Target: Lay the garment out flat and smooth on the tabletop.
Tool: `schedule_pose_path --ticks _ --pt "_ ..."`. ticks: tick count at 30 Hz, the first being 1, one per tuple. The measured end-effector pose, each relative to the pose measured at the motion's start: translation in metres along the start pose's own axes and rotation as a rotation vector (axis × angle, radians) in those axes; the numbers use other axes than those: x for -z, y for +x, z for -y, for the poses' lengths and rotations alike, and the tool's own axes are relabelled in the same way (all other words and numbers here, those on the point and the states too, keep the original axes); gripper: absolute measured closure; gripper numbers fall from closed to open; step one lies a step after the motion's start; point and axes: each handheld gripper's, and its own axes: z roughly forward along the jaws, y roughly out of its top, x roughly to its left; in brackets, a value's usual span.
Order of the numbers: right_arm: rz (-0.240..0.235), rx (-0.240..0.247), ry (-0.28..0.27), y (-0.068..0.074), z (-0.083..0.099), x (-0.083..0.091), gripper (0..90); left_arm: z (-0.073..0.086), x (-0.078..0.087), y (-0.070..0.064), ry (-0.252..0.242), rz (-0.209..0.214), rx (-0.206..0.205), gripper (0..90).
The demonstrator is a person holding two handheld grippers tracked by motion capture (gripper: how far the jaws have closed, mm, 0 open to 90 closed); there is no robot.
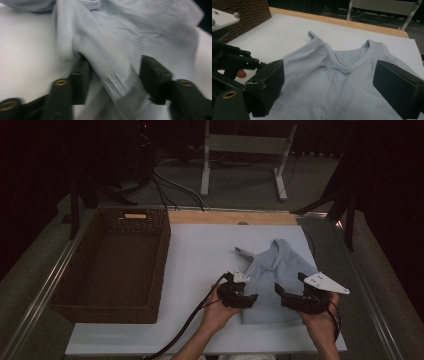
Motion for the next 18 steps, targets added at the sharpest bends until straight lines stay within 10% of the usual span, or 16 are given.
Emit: schedule_pose_path --ticks 8,18 --pt "0.0 -0.002 0.0 -0.001 0.0 0.0 10.7 -0.002 0.003 0.003 -0.016 -0.006 0.024 83.3" --pt "0.002 -0.004 0.0 -0.001 0.001 0.001 10.7 -0.001 0.012 0.007 -0.029 -0.013 0.027 84.8"
